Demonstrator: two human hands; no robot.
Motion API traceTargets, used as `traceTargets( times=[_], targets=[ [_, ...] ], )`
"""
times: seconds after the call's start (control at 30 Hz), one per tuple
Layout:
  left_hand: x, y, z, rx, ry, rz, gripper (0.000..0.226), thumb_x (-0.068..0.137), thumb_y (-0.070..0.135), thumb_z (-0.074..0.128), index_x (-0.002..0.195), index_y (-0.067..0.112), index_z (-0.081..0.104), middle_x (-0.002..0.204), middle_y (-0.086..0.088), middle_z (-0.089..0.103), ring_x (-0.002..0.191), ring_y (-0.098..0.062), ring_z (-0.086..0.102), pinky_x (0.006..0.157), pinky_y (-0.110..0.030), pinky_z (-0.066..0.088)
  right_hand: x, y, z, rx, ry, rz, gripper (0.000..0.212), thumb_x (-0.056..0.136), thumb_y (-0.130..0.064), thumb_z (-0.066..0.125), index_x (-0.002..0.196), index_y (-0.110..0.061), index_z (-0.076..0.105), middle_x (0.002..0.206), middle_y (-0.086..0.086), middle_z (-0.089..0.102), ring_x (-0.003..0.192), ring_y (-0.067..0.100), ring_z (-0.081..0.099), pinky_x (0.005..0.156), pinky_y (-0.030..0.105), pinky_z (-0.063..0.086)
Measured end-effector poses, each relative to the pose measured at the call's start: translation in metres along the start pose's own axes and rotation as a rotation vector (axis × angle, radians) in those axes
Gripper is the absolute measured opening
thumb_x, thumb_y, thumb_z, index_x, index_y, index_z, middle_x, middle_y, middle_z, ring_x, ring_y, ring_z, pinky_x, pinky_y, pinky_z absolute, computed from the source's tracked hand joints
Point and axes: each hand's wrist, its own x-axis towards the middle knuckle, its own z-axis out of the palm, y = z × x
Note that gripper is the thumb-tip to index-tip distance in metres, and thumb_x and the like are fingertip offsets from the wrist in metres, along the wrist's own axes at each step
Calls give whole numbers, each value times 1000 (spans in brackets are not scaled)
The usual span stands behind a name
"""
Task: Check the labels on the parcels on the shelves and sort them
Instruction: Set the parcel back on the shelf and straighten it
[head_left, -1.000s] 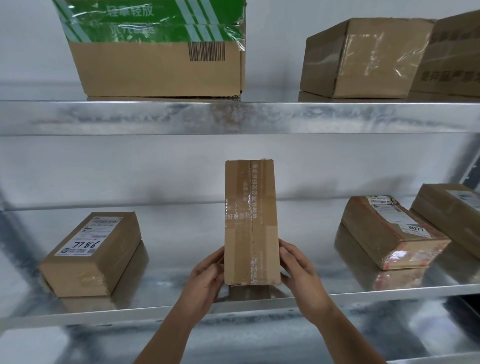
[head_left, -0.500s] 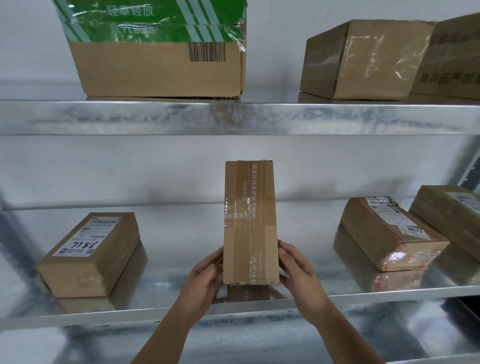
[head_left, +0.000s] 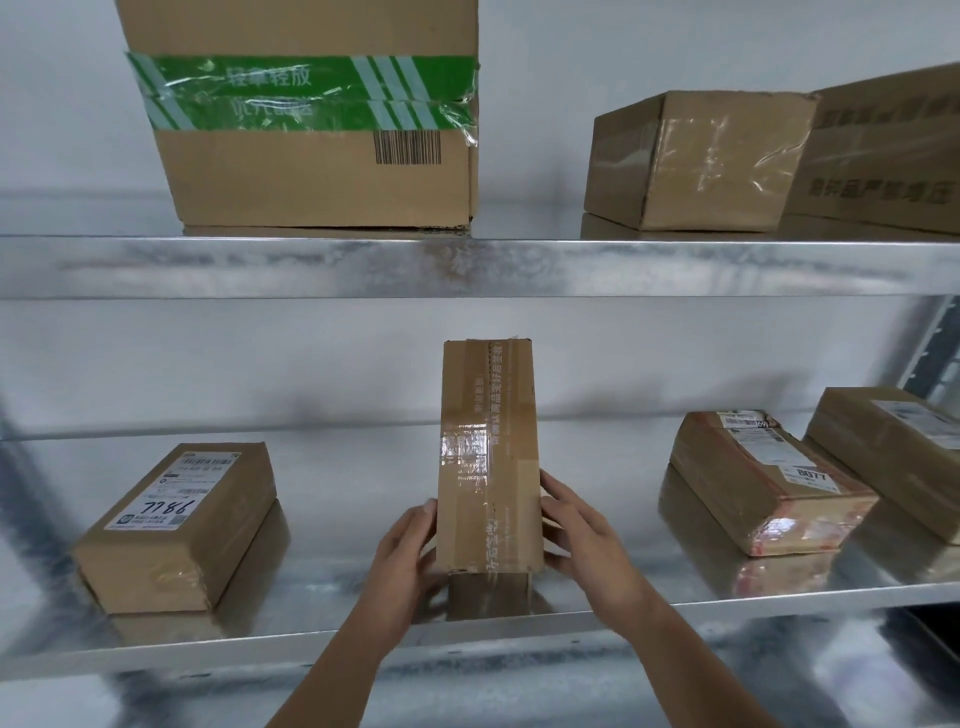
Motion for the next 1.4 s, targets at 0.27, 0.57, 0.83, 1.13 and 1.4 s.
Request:
traceTargets(
  times=[0.27, 0.57, 0.83, 1.13, 1.4],
  targets=[
    [9, 51, 0, 164, -109, 168, 52, 95, -6, 46, 133, 26, 62, 117, -4, 75, 112, -26, 70, 98, -42, 53, 14, -34, -9, 0, 27, -26, 26, 98, 1, 44, 97, -7, 69, 114, 12, 73, 112, 21, 66, 95, 36, 56],
    [9, 55, 17, 157, -120, 137, 32, 109, 37, 40, 118, 48, 69, 119, 9, 74, 120, -17, 65, 102, -41, 51, 16, -34, 12, -24, -93, -14, 35, 104, -44, 39, 126, -37, 65, 124, -7, 71, 121, 14, 64, 106, 45, 48],
    [-5, 44, 25, 158, -156, 230, 59, 111, 13, 38, 111, 67, 62, 121, 24, 68, 127, -9, 58, 96, -29, 51, 21, -22, 15, 136, -16, -44, 34, 108, -33, 37, 129, -31, 63, 115, 1, 74, 110, 24, 69, 87, 42, 55],
    [-9, 43, 23, 179, -218, 252, 53, 111, 18, 38, 119, 67, 57, 128, 21, 65, 128, -10, 58, 81, -26, 58, 25, -12, 11, 158, -45, -32, 45, 102, -45, 40, 141, -28, 55, 127, 4, 70, 121, 26, 65, 95, 46, 55],
    [-3, 35, 15, 273, -215, 273, 47, 108, 23, 49, 147, 48, 40, 131, 25, 61, 128, -7, 57, 87, -27, 58, 21, -12, 10, 168, -76, -60, 65, 82, -56, 47, 141, -28, 54, 133, 8, 66, 123, 29, 63, 89, 42, 56]
  ],
)
